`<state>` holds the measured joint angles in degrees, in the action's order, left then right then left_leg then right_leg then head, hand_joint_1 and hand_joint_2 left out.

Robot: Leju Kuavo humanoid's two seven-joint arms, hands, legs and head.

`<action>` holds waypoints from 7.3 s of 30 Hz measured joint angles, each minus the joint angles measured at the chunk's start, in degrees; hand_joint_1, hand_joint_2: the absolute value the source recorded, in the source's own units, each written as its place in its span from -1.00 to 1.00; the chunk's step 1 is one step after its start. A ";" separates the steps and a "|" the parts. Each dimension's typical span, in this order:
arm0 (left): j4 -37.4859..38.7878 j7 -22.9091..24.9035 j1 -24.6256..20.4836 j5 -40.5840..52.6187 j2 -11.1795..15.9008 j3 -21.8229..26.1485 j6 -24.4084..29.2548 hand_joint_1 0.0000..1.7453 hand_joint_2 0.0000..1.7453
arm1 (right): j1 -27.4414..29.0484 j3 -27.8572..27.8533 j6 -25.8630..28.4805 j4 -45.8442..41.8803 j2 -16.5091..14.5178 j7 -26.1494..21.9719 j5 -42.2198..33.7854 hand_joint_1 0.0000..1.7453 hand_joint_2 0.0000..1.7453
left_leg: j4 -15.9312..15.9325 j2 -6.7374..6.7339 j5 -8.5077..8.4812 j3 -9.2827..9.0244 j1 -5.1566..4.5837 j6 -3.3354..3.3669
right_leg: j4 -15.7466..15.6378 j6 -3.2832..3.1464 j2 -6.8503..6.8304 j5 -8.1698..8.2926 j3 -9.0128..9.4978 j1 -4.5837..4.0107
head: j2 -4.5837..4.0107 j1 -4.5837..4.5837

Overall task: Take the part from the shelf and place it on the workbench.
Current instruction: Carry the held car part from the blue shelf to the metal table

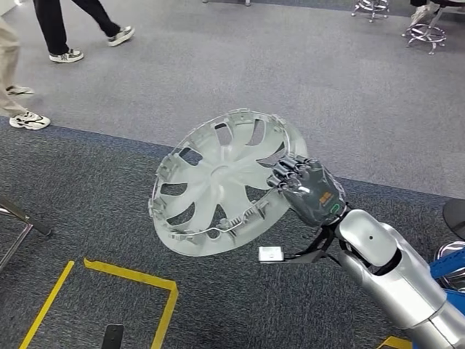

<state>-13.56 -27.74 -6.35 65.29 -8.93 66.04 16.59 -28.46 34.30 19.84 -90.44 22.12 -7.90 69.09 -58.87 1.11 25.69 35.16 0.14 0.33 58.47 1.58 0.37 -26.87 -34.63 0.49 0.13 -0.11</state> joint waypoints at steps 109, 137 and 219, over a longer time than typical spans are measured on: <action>0.05 -0.28 -0.16 0.10 0.43 -0.20 -0.05 -1.00 1.00 | -0.50 0.02 -1.85 -3.61 0.63 -0.12 2.40 1.00 1.00 | 0.38 -2.65 -0.56 0.21 -0.34 0.79 | 0.15 0.84 -4.80 -1.70 1.25 0.26 | 0.00 0.55; 0.05 -0.32 -0.26 0.00 0.63 -0.20 0.08 -1.00 1.00 | -0.96 -0.09 -1.94 -3.02 0.71 -0.06 2.36 1.00 1.00 | -0.52 -3.06 -0.36 0.80 -0.92 0.51 | 0.09 -0.34 -4.62 -1.67 1.72 -0.12 | 0.00 0.70; 0.05 -1.46 0.01 0.18 0.51 -0.27 -1.94 -1.00 1.00 | -0.24 -0.66 -2.33 -2.12 0.72 0.71 2.95 1.00 1.00 | -8.76 -0.59 4.52 4.41 -0.11 -0.81 | 0.05 -1.13 -0.66 -0.19 0.19 0.55 | 0.00 0.92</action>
<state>-13.51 -29.20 -6.34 65.46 -8.42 65.77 14.66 -28.71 33.64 17.51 -92.56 22.84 -7.19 72.03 -67.62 0.52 30.21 39.57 0.02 -0.48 58.52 0.45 -0.29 -27.06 -34.44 1.03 0.13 0.81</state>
